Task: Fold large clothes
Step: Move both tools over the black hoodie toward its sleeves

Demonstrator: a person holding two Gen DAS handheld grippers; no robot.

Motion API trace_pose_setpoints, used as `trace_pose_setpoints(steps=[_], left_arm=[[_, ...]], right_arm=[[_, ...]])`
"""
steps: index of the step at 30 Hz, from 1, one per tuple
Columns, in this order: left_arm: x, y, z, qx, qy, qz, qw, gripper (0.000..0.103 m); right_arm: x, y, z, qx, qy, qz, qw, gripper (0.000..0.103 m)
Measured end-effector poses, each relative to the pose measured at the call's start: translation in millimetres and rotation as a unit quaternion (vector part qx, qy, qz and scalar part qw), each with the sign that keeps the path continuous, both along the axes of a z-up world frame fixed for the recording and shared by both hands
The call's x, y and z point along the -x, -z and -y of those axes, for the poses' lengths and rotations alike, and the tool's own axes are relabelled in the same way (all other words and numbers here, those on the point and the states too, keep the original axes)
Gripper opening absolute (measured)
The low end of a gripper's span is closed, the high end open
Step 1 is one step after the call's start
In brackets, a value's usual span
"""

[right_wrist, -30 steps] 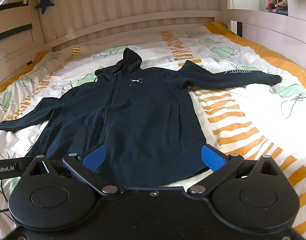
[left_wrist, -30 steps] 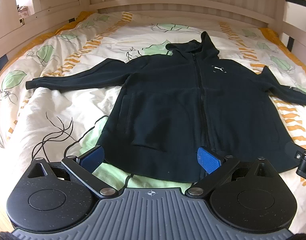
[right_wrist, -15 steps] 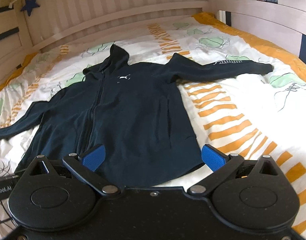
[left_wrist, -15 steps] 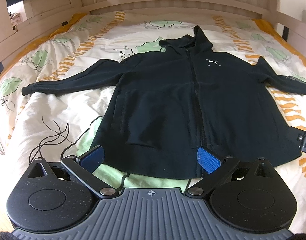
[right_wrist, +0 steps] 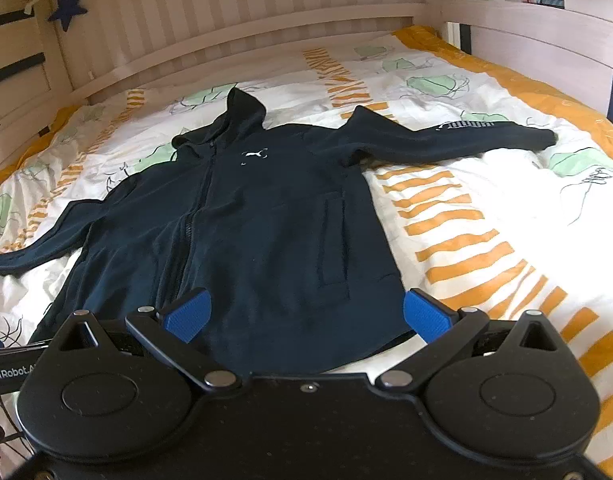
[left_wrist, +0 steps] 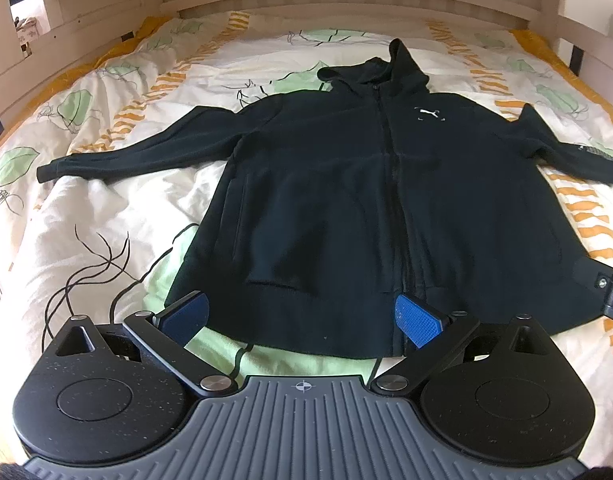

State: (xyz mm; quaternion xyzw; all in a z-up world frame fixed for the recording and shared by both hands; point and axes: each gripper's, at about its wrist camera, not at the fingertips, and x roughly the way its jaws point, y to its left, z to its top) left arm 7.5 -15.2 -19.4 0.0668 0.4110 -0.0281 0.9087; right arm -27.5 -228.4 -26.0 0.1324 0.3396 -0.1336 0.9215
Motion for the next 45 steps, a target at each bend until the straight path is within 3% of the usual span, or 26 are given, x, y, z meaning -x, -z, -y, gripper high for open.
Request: trace_pose_setpoints(steps=[16, 45], left_arm=[[-11.1, 4.6, -9.1, 0.019, -0.014, -0.016, 0.9996, 0.101], [-54.9, 21.7, -25.2, 0.05, -0.02, -0.037, 0.9979, 0.101]], right_arm=[[-11.2, 1.9, -14.9, 0.017, -0.031, 0.003, 0.999, 0.102], [-53.9, 27.4, -26.9, -0.001, -0.07, -0.023, 0.997, 0.102]])
